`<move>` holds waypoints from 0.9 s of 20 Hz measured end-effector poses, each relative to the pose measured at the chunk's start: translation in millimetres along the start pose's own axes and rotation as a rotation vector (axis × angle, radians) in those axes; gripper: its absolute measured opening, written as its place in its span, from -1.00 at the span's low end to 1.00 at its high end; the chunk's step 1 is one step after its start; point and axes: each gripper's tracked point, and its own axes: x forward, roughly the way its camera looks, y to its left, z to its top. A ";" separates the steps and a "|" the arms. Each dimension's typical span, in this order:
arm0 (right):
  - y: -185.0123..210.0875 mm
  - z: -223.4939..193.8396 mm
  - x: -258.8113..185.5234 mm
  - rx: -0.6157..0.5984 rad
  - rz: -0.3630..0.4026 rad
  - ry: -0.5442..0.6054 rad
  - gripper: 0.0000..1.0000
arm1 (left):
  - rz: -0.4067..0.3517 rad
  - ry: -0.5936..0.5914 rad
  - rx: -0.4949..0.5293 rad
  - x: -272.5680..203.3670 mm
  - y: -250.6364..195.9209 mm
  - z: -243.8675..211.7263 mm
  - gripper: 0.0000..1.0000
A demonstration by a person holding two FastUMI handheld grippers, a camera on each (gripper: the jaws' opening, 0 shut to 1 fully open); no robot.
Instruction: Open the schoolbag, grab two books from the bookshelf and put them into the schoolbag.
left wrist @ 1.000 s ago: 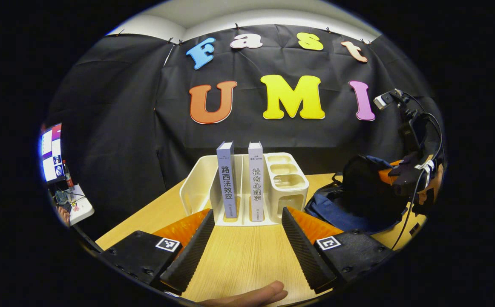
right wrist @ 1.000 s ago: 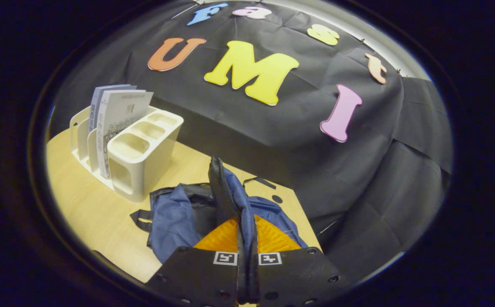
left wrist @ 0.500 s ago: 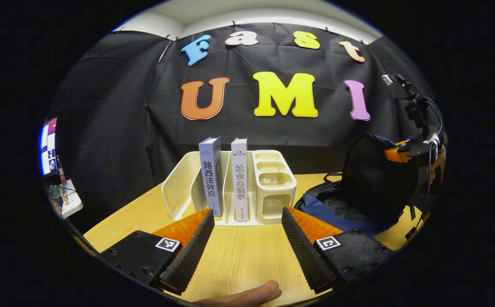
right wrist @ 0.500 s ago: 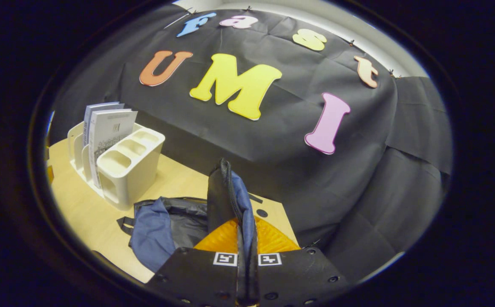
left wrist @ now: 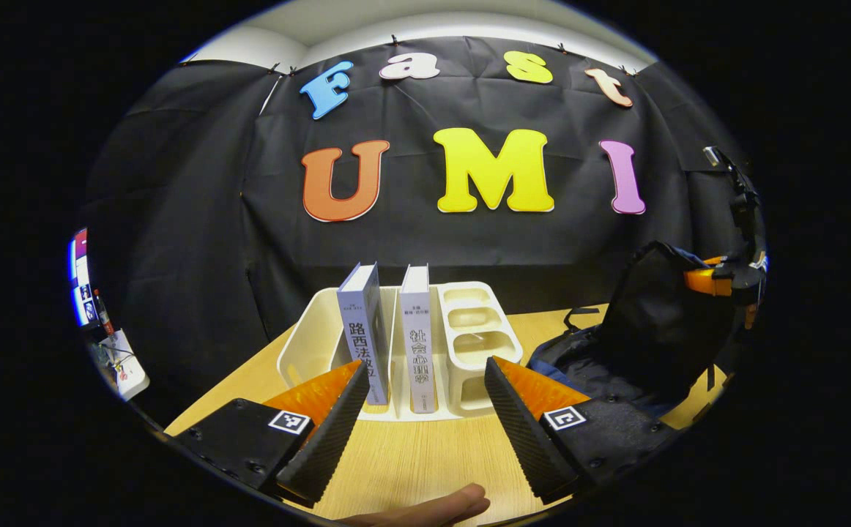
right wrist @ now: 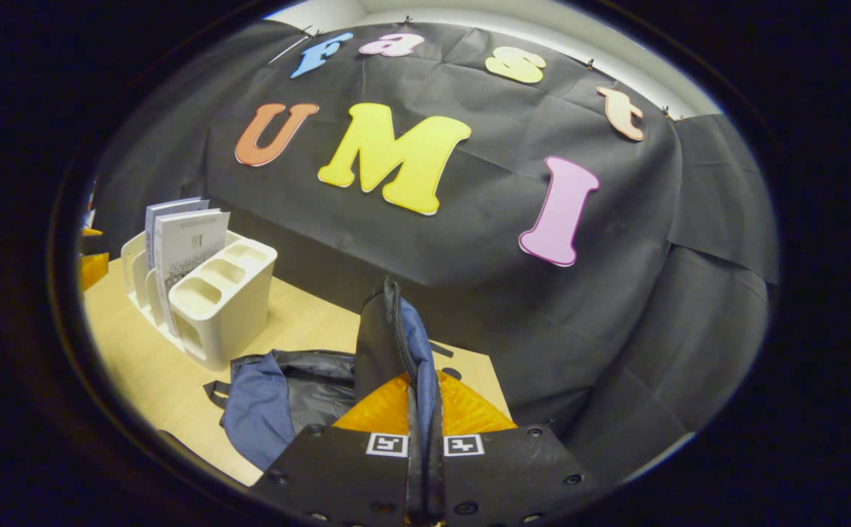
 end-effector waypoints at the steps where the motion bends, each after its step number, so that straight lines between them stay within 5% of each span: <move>1: -2.8 0.5 1.4 -0.003 0.000 0.002 -0.94 | 0.000 0.000 -0.008 5.3 1.8 7.0 0.99; 15: -11.2 2.0 18.7 -0.016 0.014 -0.015 -0.94 | 0.038 0.073 0.063 110.1 15.7 68.0 0.98; 18: -10.9 -2.1 17.3 -0.005 0.011 -0.014 -0.94 | -0.015 0.127 0.049 139.6 2.7 72.8 0.98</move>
